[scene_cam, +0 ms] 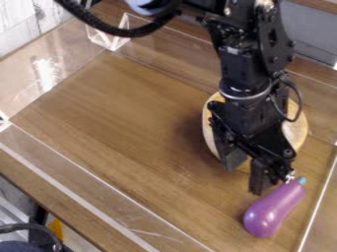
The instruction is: Put the purple eggplant in the brown bowl
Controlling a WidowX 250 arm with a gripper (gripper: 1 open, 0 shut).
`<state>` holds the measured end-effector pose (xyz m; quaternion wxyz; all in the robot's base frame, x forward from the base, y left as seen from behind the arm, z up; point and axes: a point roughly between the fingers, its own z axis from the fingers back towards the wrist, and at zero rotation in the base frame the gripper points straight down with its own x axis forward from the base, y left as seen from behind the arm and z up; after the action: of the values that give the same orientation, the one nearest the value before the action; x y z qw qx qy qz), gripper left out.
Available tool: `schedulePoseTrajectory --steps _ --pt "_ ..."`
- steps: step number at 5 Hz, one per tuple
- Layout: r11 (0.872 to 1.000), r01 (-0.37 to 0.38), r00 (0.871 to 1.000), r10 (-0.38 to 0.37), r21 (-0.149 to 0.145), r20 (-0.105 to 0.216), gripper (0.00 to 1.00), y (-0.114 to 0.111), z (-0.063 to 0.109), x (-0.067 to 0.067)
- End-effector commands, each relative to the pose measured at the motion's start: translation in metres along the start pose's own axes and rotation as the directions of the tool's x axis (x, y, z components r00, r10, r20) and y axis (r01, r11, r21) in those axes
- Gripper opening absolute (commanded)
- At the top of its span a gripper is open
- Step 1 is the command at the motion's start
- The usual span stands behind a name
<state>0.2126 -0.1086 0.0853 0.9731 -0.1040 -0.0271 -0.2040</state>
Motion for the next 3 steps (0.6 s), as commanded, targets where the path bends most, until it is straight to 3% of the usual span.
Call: schedulePoseTrajectory --steps 1,2,3 --pt "1.000 0.004 0.999 -0.004 -0.002 0.037 1.00 -0.0034 0.0056 0.0040" --pt "1.000 0.002 1.000 -0.001 -0.002 0.030 0.00 -0.0065 0.0065 0.0025" --pt "1.000 0.004 1.000 -0.004 -0.006 0.031 1.00 -0.0081 0.0035 0.0037"
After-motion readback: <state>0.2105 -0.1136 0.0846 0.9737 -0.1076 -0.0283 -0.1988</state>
